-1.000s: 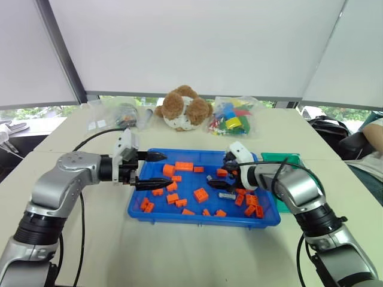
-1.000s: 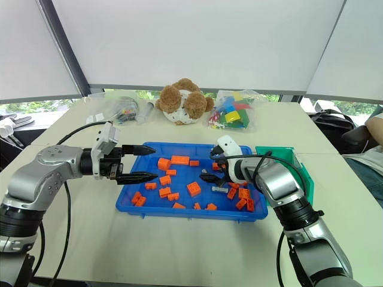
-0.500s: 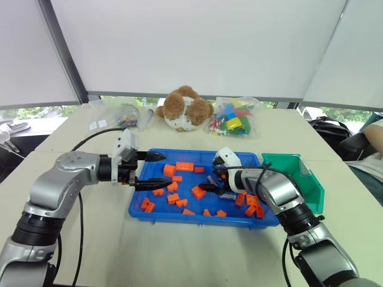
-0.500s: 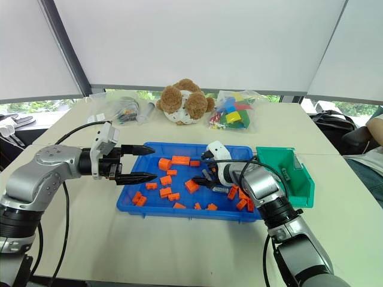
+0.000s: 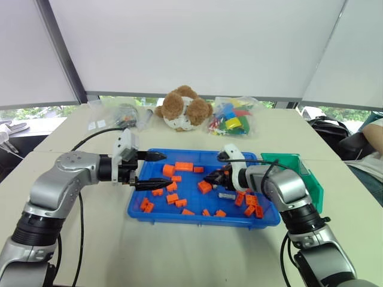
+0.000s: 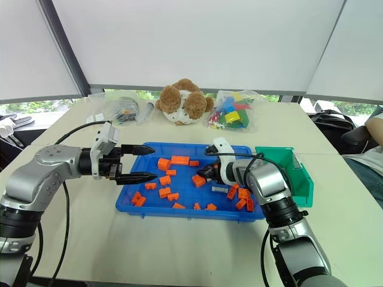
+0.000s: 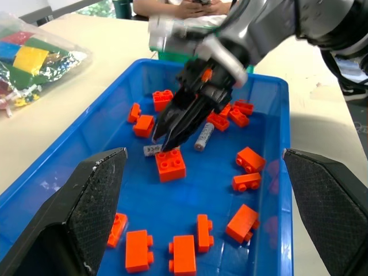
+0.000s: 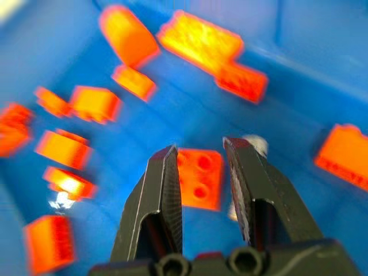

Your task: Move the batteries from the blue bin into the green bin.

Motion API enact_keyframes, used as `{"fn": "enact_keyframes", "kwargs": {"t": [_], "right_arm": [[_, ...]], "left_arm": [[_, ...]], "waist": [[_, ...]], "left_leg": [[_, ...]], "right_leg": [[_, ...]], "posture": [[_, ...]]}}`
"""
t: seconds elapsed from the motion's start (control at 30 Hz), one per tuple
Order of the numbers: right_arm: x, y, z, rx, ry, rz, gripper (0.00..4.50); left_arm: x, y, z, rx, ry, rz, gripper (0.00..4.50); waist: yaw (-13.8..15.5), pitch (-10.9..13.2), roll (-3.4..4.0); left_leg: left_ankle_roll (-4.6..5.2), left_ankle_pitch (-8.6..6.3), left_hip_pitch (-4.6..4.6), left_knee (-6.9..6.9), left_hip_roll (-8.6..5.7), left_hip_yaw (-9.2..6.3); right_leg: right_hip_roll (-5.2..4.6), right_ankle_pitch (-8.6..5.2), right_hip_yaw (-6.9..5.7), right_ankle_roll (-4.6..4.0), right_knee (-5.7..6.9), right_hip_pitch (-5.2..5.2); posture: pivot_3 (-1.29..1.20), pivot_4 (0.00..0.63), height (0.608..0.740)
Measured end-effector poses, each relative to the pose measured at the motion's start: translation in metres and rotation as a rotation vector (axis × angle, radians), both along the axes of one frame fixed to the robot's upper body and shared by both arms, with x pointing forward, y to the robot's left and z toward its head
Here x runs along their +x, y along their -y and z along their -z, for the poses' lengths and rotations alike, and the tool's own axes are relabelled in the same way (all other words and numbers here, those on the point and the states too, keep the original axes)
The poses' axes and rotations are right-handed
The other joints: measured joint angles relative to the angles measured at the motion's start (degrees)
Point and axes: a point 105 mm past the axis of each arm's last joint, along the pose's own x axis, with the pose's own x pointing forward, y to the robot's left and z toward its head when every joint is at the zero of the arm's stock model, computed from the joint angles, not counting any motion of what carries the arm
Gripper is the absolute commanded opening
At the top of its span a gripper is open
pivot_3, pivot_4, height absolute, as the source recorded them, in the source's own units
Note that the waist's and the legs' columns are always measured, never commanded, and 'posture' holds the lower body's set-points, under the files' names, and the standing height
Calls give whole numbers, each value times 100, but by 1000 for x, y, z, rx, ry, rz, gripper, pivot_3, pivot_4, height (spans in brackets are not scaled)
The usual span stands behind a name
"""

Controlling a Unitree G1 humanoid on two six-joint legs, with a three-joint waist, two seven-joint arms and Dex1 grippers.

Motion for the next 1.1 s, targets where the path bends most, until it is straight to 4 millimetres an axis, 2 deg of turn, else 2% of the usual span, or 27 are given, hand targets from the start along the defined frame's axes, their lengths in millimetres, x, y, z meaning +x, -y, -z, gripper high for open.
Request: {"fn": "enact_keyframes", "kwargs": {"t": [0.2,0.3,0.37,0.43,0.53,0.63,0.67,1.1], "right_arm": [[0,13,-1,-26,7,39,1345],[-3,24,16,-50,-30,69,1345],[-6,26,31,-71,-69,73,1345],[-7,27,37,-80,-82,77,1345],[-6,26,36,-77,-67,74,2158],[-5,25,36,-81,-57,72,3736],[-5,25,37,-89,-59,74,4141],[3,16,47,-236,34,2,4141]], "left_arm": [[0,0,0,-1,2,-5,4500],[1,0,0,-2,2,-7,4500],[0,0,1,-2,-2,-8,4500],[0,0,2,-3,-4,-7,4500],[0,0,2,-2,-3,-6,4500],[0,0,2,-2,-3,-6,4500],[0,0,2,-2,-3,-6,4500],[0,0,2,-2,-2,-8,4500]], "waist": [[23,0,0],[16,0,-1],[6,0,-1],[-14,0,-1],[-9,0,-1],[-4,0,-1],[1,0,-1],[-1,-1,-1]], "left_leg": [[0,0,-1,1,0,1],[0,0,-1,1,0,0],[0,0,-1,1,0,0],[0,0,-1,0,0,0],[0,0,-1,0,0,-1],[0,0,-1,0,0,-1],[0,0,-1,0,0,-1],[0,0,0,1,0,-1]], "right_leg": [[-1,0,0,0,-1,1],[-1,0,0,0,-1,1],[-1,0,0,0,-1,0],[0,0,0,0,-1,-2],[1,0,0,0,-1,-2],[0,0,0,0,-1,-1],[0,0,0,0,-1,-1],[0,0,0,0,0,1]], "posture": [[0,150,710],[0,150,710],[0,150,710],[0,150,710],[0,150,710],[0,150,710],[0,150,710],[0,150,710]]}}
